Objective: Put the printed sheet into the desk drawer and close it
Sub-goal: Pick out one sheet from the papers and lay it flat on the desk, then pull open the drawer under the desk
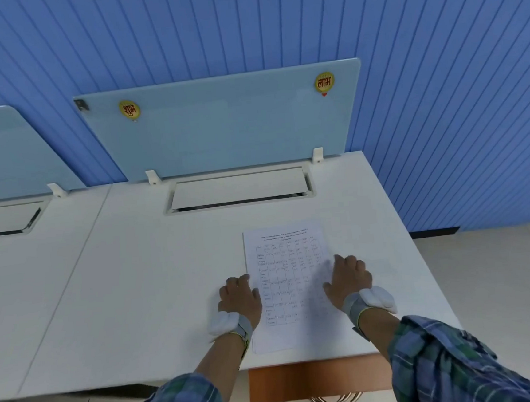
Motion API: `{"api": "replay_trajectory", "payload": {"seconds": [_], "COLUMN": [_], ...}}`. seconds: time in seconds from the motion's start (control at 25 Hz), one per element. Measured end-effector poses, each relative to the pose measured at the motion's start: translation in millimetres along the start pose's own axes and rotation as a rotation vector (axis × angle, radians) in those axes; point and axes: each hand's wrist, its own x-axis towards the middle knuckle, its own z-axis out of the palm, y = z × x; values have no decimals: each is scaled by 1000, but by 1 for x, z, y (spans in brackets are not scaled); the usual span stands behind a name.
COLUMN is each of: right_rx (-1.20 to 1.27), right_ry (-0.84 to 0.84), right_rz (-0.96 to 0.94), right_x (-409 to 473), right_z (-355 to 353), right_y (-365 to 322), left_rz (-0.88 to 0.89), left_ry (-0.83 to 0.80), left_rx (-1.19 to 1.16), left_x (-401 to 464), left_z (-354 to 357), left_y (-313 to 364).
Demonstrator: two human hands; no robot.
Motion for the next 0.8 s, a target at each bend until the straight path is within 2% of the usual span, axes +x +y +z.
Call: {"api": "replay_trajectory", "payload": {"seconds": [0.08,0.16,0.24,0.32,0.4,0.48,0.64,0.8], "right_rx": [-1,15,35,9,-75,-171,-309,-329], "right_ry": [8,-56,-170,-373,-616,-782,-753,-727], "right_rz": [-160,-275,-316,-331,-329,-321,-364,-444], "right_x": [-18,-34,-55,-76,-94,-111,-126,-135], "right_z": [2,9,20,32,46,67,110,140], "right_y": [-6,-10,-9,-5,5,21,54,79], "left_rz": [184,346,453,508,513,505,401,334], "left_ry": [1,-56,-157,-290,-444,-573,-760,-729], "left_rx": [-11,6,78,184,272,318,324,265], "left_x": [-13,-27,-43,-61,-81,-105,-121,-132], "left_z": [-3,2,14,30,47,70,116,159], "left_y": [11,25,36,37,30,16,-14,-25]}}
